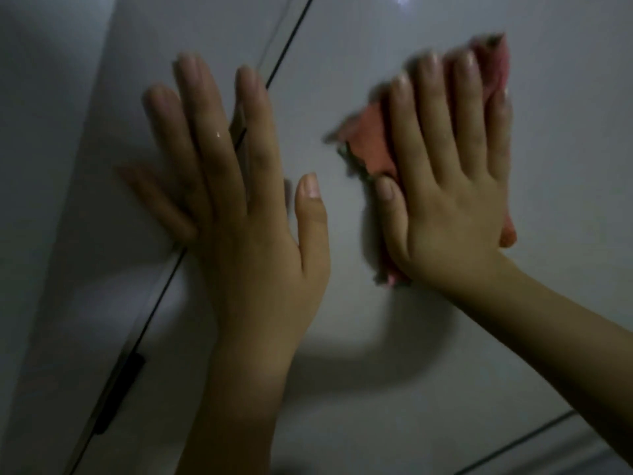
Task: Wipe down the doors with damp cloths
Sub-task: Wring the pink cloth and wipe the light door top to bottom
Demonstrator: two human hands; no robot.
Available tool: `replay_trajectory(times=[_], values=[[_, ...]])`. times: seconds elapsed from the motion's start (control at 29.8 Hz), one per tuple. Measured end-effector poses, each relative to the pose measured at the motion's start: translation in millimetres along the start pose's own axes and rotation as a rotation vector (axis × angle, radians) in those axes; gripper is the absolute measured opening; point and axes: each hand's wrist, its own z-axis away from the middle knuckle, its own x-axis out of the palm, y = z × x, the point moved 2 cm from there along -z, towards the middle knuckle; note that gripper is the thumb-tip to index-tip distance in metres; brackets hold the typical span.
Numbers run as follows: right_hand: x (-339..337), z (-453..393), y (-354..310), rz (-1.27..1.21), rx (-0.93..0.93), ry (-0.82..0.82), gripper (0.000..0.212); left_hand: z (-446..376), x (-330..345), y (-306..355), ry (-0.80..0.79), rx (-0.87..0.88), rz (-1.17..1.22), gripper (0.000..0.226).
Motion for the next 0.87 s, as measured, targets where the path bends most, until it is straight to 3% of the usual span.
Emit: replay_trajectory(times=[0.1, 0.24, 0.34, 0.44, 0.5, 0.64, 0.77, 0.87], values=[[-7.8, 35.5, 14.6, 0.022, -0.006, -0.065, 0.058, 5.1, 4.3, 6.7, 0.013, -0.083, 0.014, 0.063], [0.9, 35.6, 8.5, 0.001, 0.089, 0.014, 0.058, 15.3, 12.7, 22.8, 0.019, -0.105, 0.013, 0.066], [2.9, 46.9, 20.4, -0.024, -0.015, 0.019, 0.056, 15.9, 20.6, 30.1, 0.021, -0.070, -0.036, 0.064], [-10.2, 77.9, 73.0, 0.016, -0.058, -0.018, 0.056, 18.7, 24.1, 43.2, 0.035, -0.044, -0.057, 0.063], [-12.4, 91.4, 98.2, 0.037, 0.037, -0.073, 0.057, 22.5, 25.5, 44.3, -0.020, -0.026, -0.062, 0.062], [-16.5, 59.9, 93.5, -0.043, 0.307, 0.010, 0.057, 21.7, 24.4, 57.1, -0.046, -0.022, -0.136, 0.064], [-11.8, 21.9, 74.5, -0.122, 0.144, 0.045, 0.058, 16.1, 26.8, 69.5, -0.005, -0.095, -0.146, 0.065], [-12.1, 49.8, 100.5, -0.131, 0.085, 0.029, 0.056, 12.4, 26.9, 84.3, 0.015, -0.113, -0.152, 0.068]])
